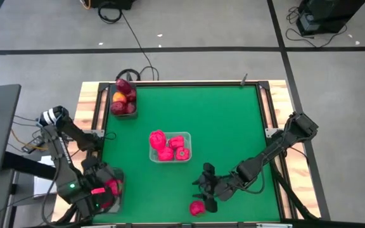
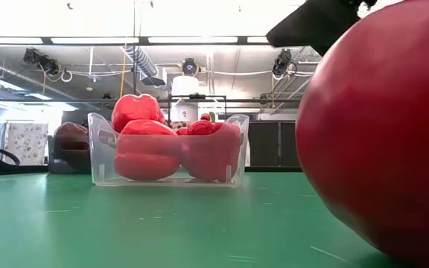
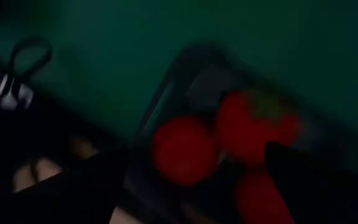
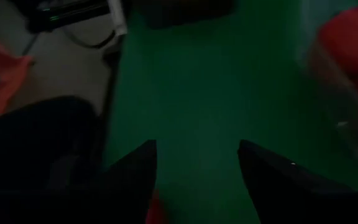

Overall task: Sort produce into baskets
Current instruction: Put the red tomato into the bottom black bin

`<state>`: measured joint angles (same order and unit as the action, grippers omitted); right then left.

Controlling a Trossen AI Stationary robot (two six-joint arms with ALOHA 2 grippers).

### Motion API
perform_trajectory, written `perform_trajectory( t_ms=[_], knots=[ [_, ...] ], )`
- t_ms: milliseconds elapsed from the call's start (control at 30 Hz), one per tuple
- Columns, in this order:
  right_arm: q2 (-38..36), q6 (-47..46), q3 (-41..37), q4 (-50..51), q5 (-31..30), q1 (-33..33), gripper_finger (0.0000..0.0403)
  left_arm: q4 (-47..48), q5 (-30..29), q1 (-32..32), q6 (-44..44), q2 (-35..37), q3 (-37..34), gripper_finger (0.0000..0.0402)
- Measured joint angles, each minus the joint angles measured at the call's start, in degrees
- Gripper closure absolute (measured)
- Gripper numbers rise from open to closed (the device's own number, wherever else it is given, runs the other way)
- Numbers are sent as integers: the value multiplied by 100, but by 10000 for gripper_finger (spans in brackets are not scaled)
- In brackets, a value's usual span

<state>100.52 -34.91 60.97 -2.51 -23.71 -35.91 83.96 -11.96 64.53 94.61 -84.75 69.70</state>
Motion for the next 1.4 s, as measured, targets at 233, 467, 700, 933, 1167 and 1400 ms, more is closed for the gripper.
perform_trajectory(
  t_ms=[233,467,700,933,1167,1400],
  knots=[
    [-12,-2,0,-42,1188,-79,137,-1729,-2488,-206,-1325,-1,193,12],
    [-12,-300,2,178,1778,-303,128,-5078,-3046,-1166,-4946,-411,-138,12],
    [-12,-670,2,589,1283,-454,127,-7693,-2494,-2092,-7132,-1261,-184,12],
    [-12,-727,2,889,676,-616,127,-9837,-1557,-2652,-7071,-2149,-184,12],
    [-12,-1031,2,1376,120,-742,127,-10703,-661,-2938,-6745,-2928,-182,12],
    [-12,-1331,2,1515,44,-801,127,-11730,-22,-3210,-6301,-3559,-180,12]
  ],
)
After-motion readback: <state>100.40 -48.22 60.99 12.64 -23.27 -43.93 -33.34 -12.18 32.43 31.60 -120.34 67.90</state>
